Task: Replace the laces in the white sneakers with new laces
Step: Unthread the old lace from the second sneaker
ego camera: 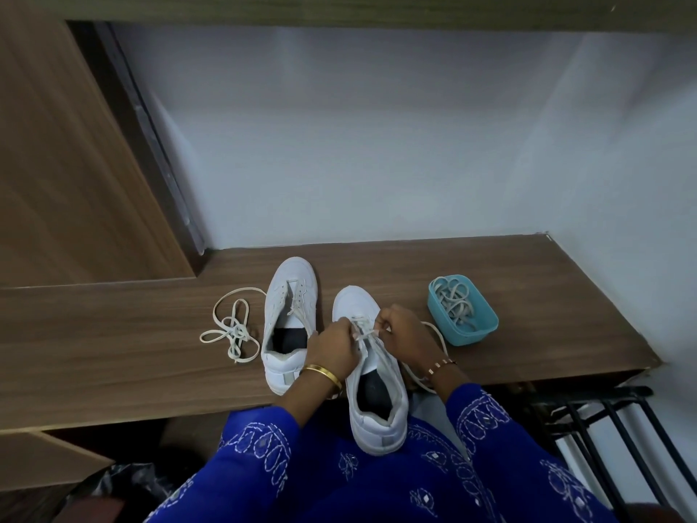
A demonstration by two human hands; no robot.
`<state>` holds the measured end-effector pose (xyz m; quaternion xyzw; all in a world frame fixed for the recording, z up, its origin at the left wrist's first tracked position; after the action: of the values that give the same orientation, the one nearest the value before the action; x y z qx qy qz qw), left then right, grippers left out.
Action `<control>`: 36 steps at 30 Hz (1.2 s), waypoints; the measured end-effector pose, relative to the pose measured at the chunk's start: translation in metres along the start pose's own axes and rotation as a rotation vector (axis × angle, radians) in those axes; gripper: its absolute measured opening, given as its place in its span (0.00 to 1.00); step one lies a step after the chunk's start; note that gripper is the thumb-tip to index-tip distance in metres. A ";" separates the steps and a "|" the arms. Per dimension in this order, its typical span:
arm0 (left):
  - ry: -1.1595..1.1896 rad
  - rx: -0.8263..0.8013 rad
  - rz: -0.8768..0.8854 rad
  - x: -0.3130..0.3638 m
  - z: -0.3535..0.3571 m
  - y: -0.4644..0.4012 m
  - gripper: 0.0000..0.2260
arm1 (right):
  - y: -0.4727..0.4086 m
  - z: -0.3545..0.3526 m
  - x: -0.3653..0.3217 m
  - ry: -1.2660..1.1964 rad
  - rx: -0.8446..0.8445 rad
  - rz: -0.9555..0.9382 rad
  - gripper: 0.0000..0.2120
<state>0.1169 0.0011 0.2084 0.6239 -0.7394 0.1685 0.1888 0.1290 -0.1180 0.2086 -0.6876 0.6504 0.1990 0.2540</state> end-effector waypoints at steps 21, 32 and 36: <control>0.304 -0.008 -0.231 -0.027 0.008 -0.009 0.07 | -0.004 -0.045 -0.008 0.339 0.302 -0.046 0.14; 0.375 0.053 -0.198 -0.032 0.002 -0.005 0.16 | 0.007 -0.037 0.010 0.117 0.445 0.078 0.06; 0.407 0.087 -0.208 -0.034 0.000 -0.004 0.15 | 0.010 -0.066 0.029 -0.160 0.604 0.264 0.06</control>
<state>0.1255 0.0295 0.1915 0.6573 -0.6100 0.3021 0.3234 0.1171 -0.1810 0.2424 -0.4732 0.7415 0.0820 0.4686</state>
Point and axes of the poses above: each hand's wrist, its own y-axis away from the middle knuckle, its own z-axis out of the palm, x = y × z, the point moved 9 cm from there along -y, towards the middle knuckle, and after that the axes turned 7 degrees about x, right-handed, at the moved point
